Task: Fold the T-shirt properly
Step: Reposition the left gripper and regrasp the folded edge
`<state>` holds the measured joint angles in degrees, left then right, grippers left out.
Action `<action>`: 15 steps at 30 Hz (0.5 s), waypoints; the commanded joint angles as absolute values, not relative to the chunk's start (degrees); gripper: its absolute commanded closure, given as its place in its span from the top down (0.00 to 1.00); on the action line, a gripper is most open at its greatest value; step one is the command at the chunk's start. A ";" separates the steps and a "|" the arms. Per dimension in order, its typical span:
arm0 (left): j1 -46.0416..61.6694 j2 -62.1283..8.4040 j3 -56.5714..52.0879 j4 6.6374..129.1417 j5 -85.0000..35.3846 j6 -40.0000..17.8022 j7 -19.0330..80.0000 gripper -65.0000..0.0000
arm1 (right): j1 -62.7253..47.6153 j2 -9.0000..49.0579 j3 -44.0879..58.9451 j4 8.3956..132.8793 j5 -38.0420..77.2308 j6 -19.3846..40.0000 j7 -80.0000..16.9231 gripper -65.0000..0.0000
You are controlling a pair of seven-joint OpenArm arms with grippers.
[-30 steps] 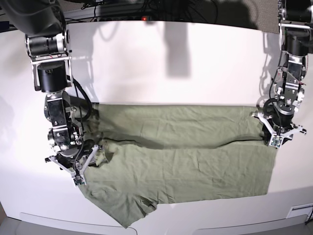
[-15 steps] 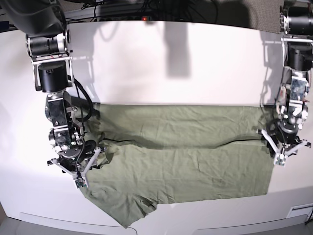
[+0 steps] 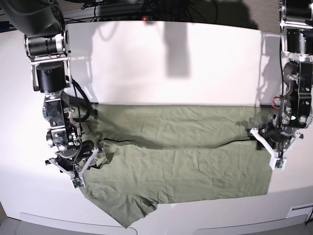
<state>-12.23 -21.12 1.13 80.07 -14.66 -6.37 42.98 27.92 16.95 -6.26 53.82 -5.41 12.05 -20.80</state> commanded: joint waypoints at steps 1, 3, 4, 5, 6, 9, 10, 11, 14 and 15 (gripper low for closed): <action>-13.37 -21.91 0.80 79.35 -14.63 -6.20 41.87 0.30 | 29.82 17.30 -6.00 54.74 -5.32 11.60 -19.46 0.39; -13.41 -21.89 0.80 76.20 -14.63 -6.20 41.80 0.30 | 29.80 17.30 -6.00 54.74 -4.10 11.60 -19.49 0.39; -13.41 -21.89 0.80 74.78 -14.63 -6.20 41.63 0.30 | 29.80 17.30 -6.00 54.74 -3.77 11.60 -19.49 0.39; -13.39 -21.89 0.80 73.52 -14.66 -6.20 40.80 0.30 | 29.80 17.30 -6.00 54.74 -3.84 11.60 -19.46 0.39; -13.39 -21.89 0.80 72.40 -14.66 -6.20 39.55 0.30 | 29.82 17.28 -6.00 54.74 -3.81 11.60 -19.42 0.39; -13.43 -21.58 0.80 70.57 -15.00 -6.20 37.45 0.30 | 29.82 17.28 -6.00 54.74 -3.81 11.60 -19.27 0.39; -13.50 -21.43 0.80 70.41 -15.18 -6.20 37.43 0.30 | 29.82 17.19 -6.00 54.74 -3.81 11.60 -19.22 0.39; -13.56 -21.12 0.80 70.32 -15.07 -6.20 37.10 0.30 | 29.82 17.12 -6.00 54.74 -3.81 11.60 -19.16 0.39; -14.26 -19.90 0.80 70.06 -15.05 -6.20 36.10 0.30 | 29.80 16.82 -6.00 54.74 -3.84 11.60 -19.16 0.39; -14.52 -19.38 0.80 70.00 -15.07 -6.22 35.88 0.30 | 29.80 16.80 -6.00 54.74 -3.81 11.60 -19.16 0.39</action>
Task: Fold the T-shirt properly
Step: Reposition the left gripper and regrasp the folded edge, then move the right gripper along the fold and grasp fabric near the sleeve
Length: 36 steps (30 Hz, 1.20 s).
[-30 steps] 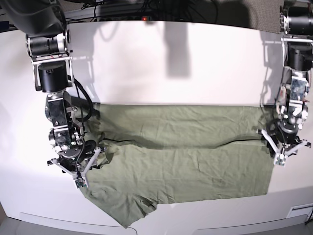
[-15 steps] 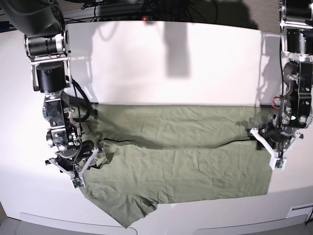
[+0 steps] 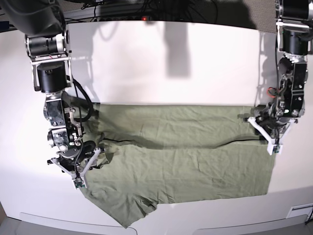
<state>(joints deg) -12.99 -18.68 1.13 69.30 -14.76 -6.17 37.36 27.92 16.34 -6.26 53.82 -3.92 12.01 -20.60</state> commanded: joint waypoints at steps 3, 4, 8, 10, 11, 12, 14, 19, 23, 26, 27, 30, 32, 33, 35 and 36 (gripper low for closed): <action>-15.64 -18.06 0.80 68.93 -14.35 -6.26 34.22 0.29 | 29.80 16.80 -6.00 54.74 -3.81 11.60 -19.18 0.39; -16.29 -17.74 0.80 67.81 -13.43 -6.28 33.78 0.29 | 29.80 16.82 -6.00 54.74 -3.81 11.60 -19.20 0.39; -19.57 -17.02 0.80 60.20 -10.92 -7.77 33.45 0.29 | 29.78 16.82 -6.00 54.74 -3.84 11.62 -19.31 0.39; -21.54 -16.97 0.80 55.72 -10.98 -8.56 32.45 0.29 | 29.80 16.82 -6.00 54.74 -3.81 11.60 -19.27 0.39; -22.44 -16.97 0.80 53.93 -10.96 -8.69 31.81 0.29 | 29.80 16.80 -6.00 54.74 -3.81 11.60 -19.25 0.39; -23.27 -17.02 0.80 52.73 -10.96 -8.75 31.40 0.29 | 29.80 16.82 -6.00 54.74 -3.81 11.60 -19.22 0.39; -24.67 -16.99 0.80 51.92 -10.96 -8.75 31.22 0.29 | 29.80 16.82 -6.00 54.74 -3.81 11.60 -19.07 0.39; -27.81 -16.99 0.80 51.94 -10.94 -8.78 31.20 0.29 | 29.80 16.82 -6.00 54.74 -3.84 11.60 -19.03 0.39; -29.26 -17.02 0.80 51.94 -10.85 -8.78 28.73 0.29 | 29.80 16.82 -6.00 54.74 -3.75 11.62 -19.03 0.39; -29.19 -16.99 0.80 51.92 -9.04 -8.78 26.89 0.29 | 29.80 16.82 -6.00 54.74 -1.15 11.66 -19.16 0.39; -29.19 -16.99 0.80 51.81 -8.40 -8.80 27.20 0.29 | 29.80 16.82 -6.00 54.74 0.12 12.21 -19.35 0.39; -29.19 -17.02 0.80 51.72 -6.83 -8.78 28.01 0.29 | 29.78 16.95 -6.00 56.75 1.34 17.52 -20.05 0.39; -29.21 -17.02 0.80 51.72 -6.87 -8.78 28.45 0.29 | 29.67 17.37 -6.00 61.01 3.18 20.27 -21.67 0.39; -29.21 -17.02 0.80 51.72 -6.90 -8.78 28.47 0.29 | 29.67 17.69 -6.00 63.77 5.41 21.74 -23.66 0.39; -29.15 -17.02 0.80 51.72 -6.94 -8.78 28.84 0.29 | 29.67 18.13 -6.00 69.84 10.68 24.29 -31.03 0.39; -29.02 -17.02 0.80 51.72 -6.92 -8.75 28.88 0.29 | 29.67 18.13 -6.00 72.77 12.16 24.86 -35.88 0.39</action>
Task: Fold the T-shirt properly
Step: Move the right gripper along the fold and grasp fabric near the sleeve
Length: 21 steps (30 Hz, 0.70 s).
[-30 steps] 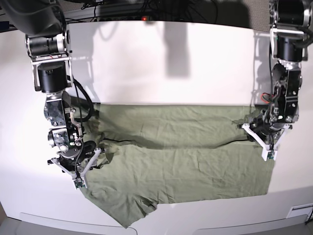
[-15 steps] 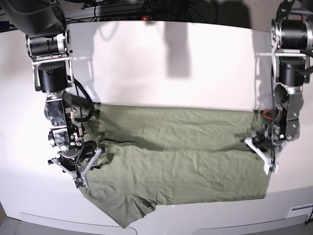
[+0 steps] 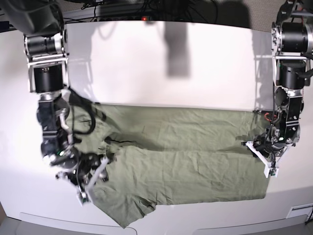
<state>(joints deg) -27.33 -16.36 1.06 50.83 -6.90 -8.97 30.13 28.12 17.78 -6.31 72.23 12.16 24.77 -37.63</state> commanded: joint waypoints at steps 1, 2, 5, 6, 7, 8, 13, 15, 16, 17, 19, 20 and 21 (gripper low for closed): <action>-28.80 -17.02 0.80 51.72 -6.96 -8.78 28.86 0.29 | 29.63 18.09 -6.00 75.26 12.49 25.04 -40.47 0.39; -28.56 -17.02 0.80 51.72 -7.07 -8.75 28.88 0.29 | 29.50 18.11 -6.00 77.28 12.43 25.32 -44.51 0.39; -28.21 -16.99 0.80 51.72 -7.05 -8.75 29.12 0.29 | 29.02 18.22 -5.89 80.07 12.05 25.69 -55.00 0.39; -28.08 -17.02 0.80 51.72 -7.07 -8.75 29.10 0.29 | 28.62 18.26 -5.89 80.07 12.12 26.28 -57.71 0.39; -28.03 -17.02 0.80 51.72 -7.07 -8.78 29.12 0.29 | 27.88 18.31 -5.89 80.03 12.08 26.65 -59.92 0.39; -27.92 -16.99 0.80 51.72 -7.09 -8.75 29.08 0.29 | 26.81 18.46 -5.91 80.03 12.27 26.68 -61.28 0.39; -27.44 -16.99 0.80 51.72 -7.11 -8.75 29.08 0.29 | 20.51 18.72 -5.91 79.96 10.26 26.63 -57.56 0.39; -27.31 -16.99 0.80 51.72 -7.11 -8.75 29.08 0.29 | 18.90 18.70 -5.91 79.68 8.93 26.61 -55.99 0.39; -27.27 -16.99 0.80 51.72 -7.11 -8.75 29.08 0.29 | 18.37 18.70 -5.91 79.31 8.99 26.59 -55.22 0.39; -27.14 -16.99 0.80 51.72 -7.11 -8.75 29.06 0.29 | 17.98 18.70 -5.91 78.91 8.99 26.59 -54.19 0.39; -26.85 -16.99 0.80 51.72 -7.14 -8.75 29.04 0.29 | 17.93 18.57 -5.89 77.93 8.95 26.52 -52.75 0.39; -26.63 -16.99 0.80 51.72 -7.11 -8.73 29.02 0.29 | 18.11 18.57 -5.89 77.41 9.02 26.02 -51.88 0.39; -26.46 -16.99 0.80 51.72 -7.09 -8.73 29.04 0.29 | 18.28 18.55 -5.91 76.79 8.99 25.56 -51.13 0.39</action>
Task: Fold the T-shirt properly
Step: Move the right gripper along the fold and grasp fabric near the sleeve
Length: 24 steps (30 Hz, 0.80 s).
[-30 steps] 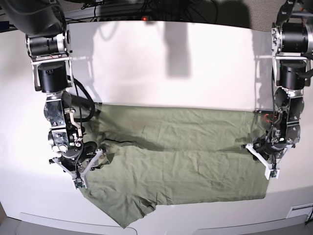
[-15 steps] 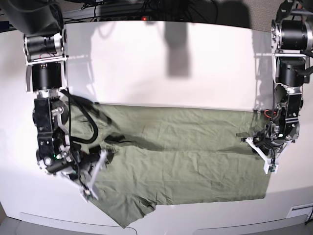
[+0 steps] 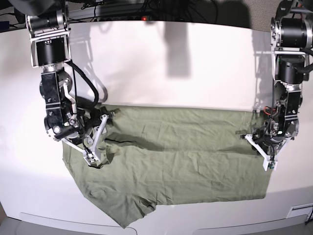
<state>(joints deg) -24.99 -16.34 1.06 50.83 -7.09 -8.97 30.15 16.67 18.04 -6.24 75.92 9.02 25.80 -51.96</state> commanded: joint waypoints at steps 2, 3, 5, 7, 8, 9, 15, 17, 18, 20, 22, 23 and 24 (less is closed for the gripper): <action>-25.98 -16.99 0.80 51.72 -7.11 -8.75 29.04 0.29 | 19.03 18.55 -5.91 74.67 8.97 25.21 -50.15 0.39; -25.82 -16.99 0.80 51.72 -7.11 -8.73 28.99 0.29 | 19.46 18.55 -5.91 73.25 8.99 25.21 -50.11 0.39; -25.67 -16.99 0.80 51.72 -7.09 -8.75 29.06 0.29 | 20.67 18.55 -5.91 70.17 8.99 25.21 -50.13 0.39; -25.69 -16.99 0.80 51.72 -7.11 -8.73 29.02 0.29 | 21.91 18.55 -5.91 67.81 9.06 25.19 -50.04 0.39; -25.71 -16.99 0.80 51.72 -7.11 -8.73 29.02 0.29 | 22.55 18.55 -5.91 67.07 9.19 25.21 -49.84 0.39; -25.71 -16.99 0.80 51.72 -7.11 -8.73 29.02 0.29 | 23.11 18.55 -5.91 66.57 9.21 25.21 -49.65 0.39; -25.71 -16.99 0.80 51.72 -7.11 -8.75 28.67 0.29 | 26.06 17.45 -5.91 66.08 9.19 25.21 -47.24 0.39; -25.71 -16.97 0.80 51.72 -7.14 -8.73 28.64 0.29 | 26.70 16.34 -5.91 66.06 9.19 25.19 -47.03 0.39; -25.69 -16.97 0.80 51.72 -7.11 -8.73 28.64 0.29 | 26.85 15.73 -5.91 66.06 9.08 25.17 -46.96 0.39; -25.69 -16.99 0.80 51.72 -7.11 -8.73 28.67 0.29 | 26.83 14.50 -5.91 66.04 8.64 25.04 -46.65 0.38; -25.69 -16.99 0.80 51.72 -7.11 -8.73 28.69 0.29 | 26.83 13.21 -5.91 65.91 7.27 25.04 -46.72 0.38; -25.69 -16.99 0.80 51.72 -7.09 -8.75 28.67 0.29 | 26.85 12.78 -5.91 65.91 6.61 25.02 -46.54 0.39; -25.69 -16.99 0.80 51.72 -7.09 -8.73 28.69 0.29 | 26.83 12.29 -5.91 65.91 5.89 25.02 -45.30 0.38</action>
